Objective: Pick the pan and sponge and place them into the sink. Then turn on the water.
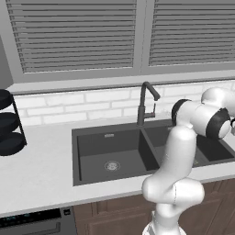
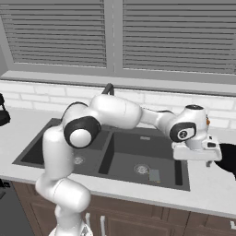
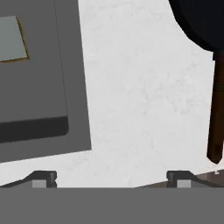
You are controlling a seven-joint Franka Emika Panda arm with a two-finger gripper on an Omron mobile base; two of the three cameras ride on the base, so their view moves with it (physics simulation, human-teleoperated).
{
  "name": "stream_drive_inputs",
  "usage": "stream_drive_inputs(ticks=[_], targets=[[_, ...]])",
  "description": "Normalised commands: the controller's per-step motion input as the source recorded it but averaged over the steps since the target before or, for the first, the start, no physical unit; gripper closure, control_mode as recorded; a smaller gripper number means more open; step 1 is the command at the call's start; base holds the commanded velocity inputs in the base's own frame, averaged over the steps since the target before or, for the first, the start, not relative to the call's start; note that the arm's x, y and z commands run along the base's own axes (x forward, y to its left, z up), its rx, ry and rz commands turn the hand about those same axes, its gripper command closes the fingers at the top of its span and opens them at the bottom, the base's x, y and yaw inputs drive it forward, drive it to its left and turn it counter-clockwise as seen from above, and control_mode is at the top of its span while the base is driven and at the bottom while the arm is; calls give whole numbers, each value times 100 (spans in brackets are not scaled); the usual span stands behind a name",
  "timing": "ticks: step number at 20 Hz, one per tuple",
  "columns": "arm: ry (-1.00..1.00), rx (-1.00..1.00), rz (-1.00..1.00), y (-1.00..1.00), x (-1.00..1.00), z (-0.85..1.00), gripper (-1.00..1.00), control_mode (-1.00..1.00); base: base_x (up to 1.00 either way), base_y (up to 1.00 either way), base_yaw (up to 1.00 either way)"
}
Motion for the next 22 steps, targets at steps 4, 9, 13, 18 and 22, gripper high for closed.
stream_drive_inputs(ticks=[4,9,13,18,22], targets=[[-8,0,0,-38,-20,0,-100,-100,0,0,0],[-1,0,0,-37,-7,0,-100,-100,0,0,0],[0,0,0,-43,-2,-2,-100,-100,0,0,0],[0,1,0,-46,-1,-6,-100,-100,0,0,0],[0,2,0,-49,0,-16,-100,-100,0,0,0]])
